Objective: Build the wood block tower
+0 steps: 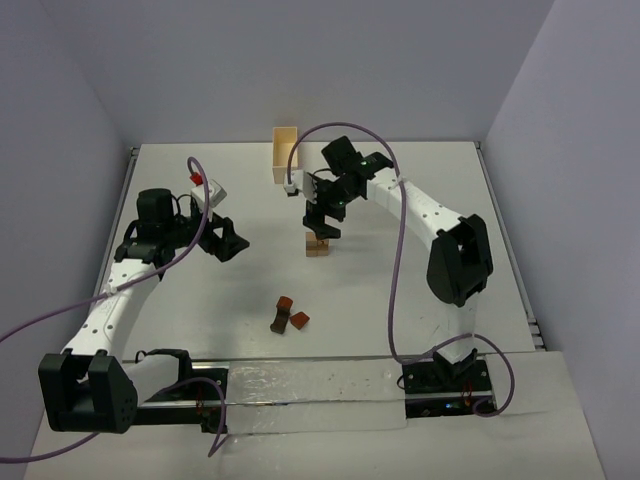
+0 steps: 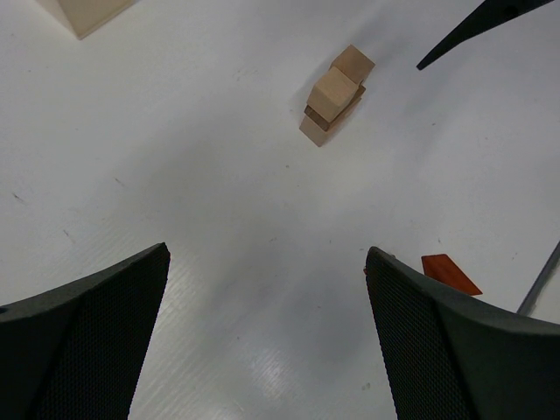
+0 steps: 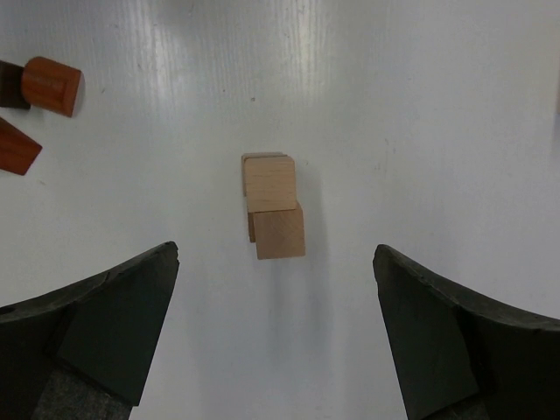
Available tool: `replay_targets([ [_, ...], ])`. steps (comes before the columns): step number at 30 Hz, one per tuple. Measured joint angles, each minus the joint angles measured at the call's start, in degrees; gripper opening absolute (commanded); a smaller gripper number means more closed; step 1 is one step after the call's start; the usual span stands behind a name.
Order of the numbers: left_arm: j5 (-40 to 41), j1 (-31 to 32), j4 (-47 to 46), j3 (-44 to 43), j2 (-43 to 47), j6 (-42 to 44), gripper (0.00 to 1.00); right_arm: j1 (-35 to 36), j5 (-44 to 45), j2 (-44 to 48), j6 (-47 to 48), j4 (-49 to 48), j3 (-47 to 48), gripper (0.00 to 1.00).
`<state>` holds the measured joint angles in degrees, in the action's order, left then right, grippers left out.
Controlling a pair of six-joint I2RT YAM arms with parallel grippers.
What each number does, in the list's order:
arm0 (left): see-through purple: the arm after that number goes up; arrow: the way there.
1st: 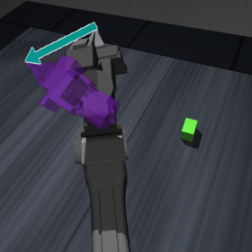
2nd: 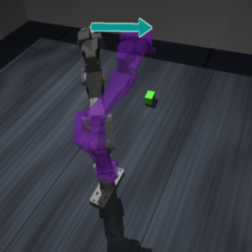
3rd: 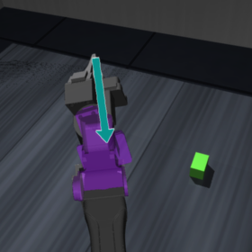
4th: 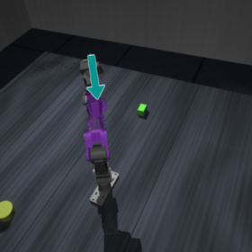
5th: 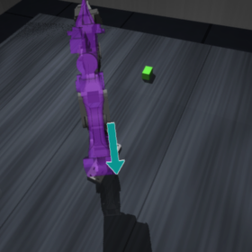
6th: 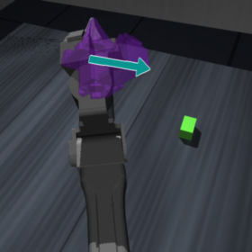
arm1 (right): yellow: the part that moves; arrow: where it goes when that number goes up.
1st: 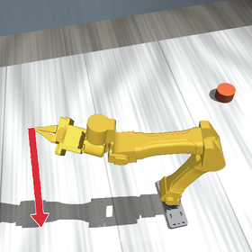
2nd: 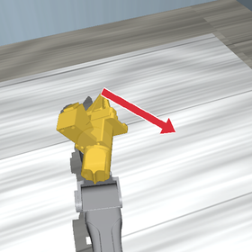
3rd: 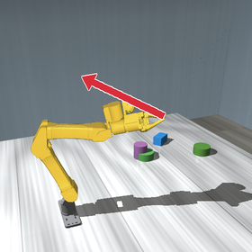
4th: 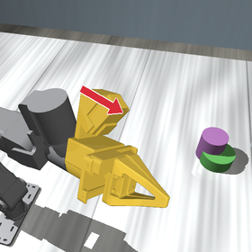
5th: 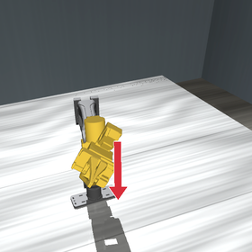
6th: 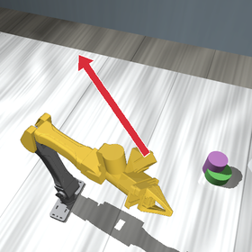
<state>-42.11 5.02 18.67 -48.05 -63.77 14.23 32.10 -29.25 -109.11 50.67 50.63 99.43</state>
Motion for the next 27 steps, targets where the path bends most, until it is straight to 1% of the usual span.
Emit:
replay_targets([
  [5, 0.0, 0.0, 0.0, 0.0, -0.2, 0.0, 0.99, 0.1, -1.2, -5.1, 5.5, 4.1, 1.8, 0.98],
  [9, 0.0, 0.0, 0.0, 0.1, -0.2, 0.0, 0.99, 0.3, -1.4, -6.6, 7.0, 5.2, 1.8, 0.99],
  [16, 0.1, 0.0, -0.1, 0.8, -0.9, 0.0, 0.99, 1.2, -0.5, -7.1, 6.6, 3.9, 1.4, 0.98],
  [27, 0.3, 0.0, -0.4, 0.9, -1.1, 0.0, 0.99, 2.6, 1.8, -10.4, 4.8, 0.9, 1.0, 0.96],
])
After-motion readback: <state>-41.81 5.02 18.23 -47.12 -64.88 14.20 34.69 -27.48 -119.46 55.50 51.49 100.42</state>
